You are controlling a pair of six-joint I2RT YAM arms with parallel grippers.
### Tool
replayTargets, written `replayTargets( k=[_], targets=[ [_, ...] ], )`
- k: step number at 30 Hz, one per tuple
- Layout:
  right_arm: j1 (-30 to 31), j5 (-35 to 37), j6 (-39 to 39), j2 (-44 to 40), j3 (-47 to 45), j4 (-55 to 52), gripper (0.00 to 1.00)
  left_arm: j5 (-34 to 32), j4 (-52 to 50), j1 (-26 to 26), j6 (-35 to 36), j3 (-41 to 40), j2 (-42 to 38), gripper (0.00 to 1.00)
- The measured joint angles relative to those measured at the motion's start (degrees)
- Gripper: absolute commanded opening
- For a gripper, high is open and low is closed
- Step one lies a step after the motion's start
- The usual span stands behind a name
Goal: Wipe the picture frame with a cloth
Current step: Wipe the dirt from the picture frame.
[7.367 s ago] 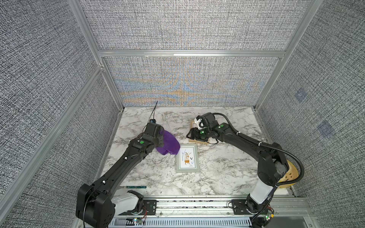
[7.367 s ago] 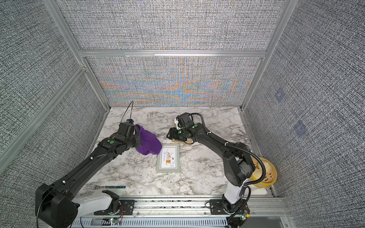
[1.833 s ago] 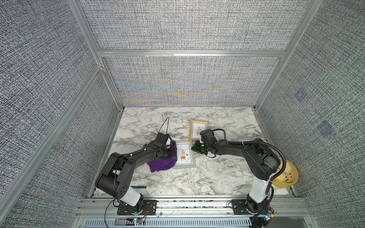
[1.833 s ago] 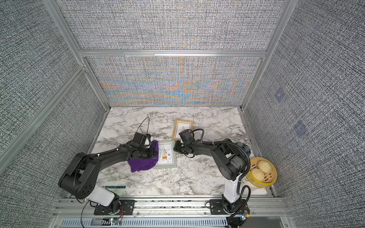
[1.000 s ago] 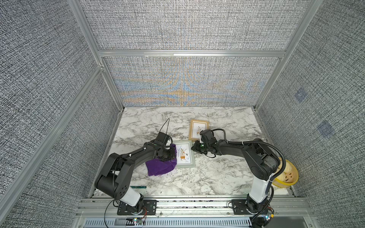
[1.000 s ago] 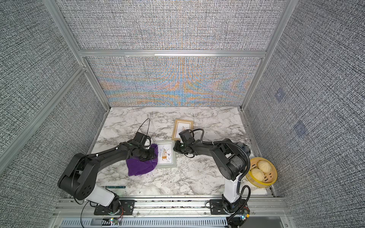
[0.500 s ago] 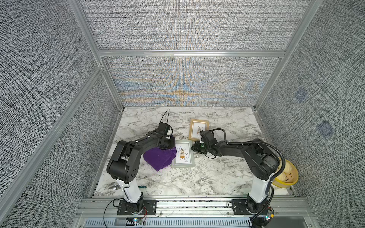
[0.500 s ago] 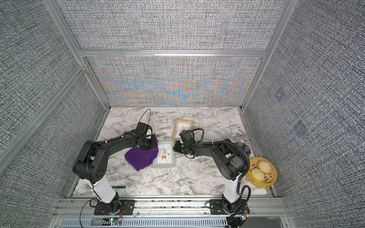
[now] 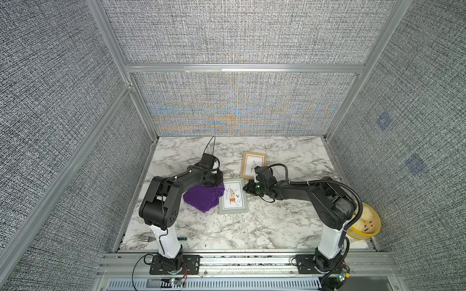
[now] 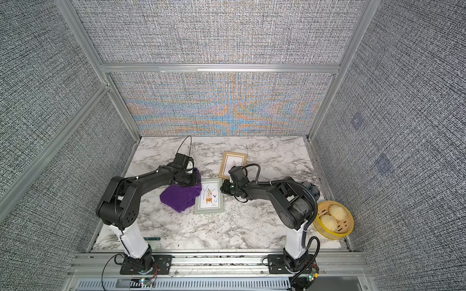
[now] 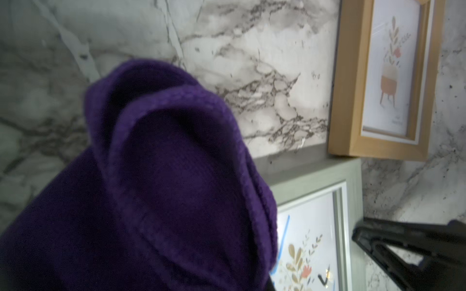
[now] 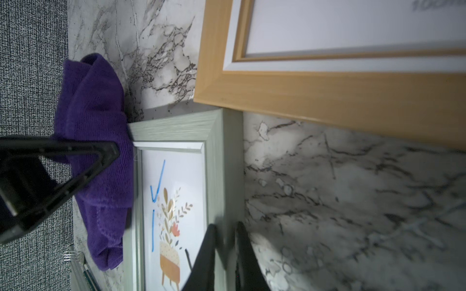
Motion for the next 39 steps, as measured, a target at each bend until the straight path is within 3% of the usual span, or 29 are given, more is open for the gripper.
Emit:
replayTargets(
  k=[15,26,33,39],
  targets=[
    [0.00,-0.02,0.24,0.00,0.00,0.00,0.07,4.15,4.20,-6.03,-4.42,-15.17,-10.32,0.00],
    [0.00,-0.02,0.22,0.02,0.09,0.00,0.06,4.96,1.44,-7.54,-10.21,-24.90,-22.82,0.00],
    [-0.02,-0.11,0.13,0.33,0.44,-0.07,0.06,4.09,-2.91,-7.54,-10.14,-18.71,-17.51,0.00],
    [-0.04,-0.15,0.13,0.33,0.42,-0.02,0.06,-2.23,-7.23,-6.62,-7.15,-8.00,-10.32,0.00]
  ],
)
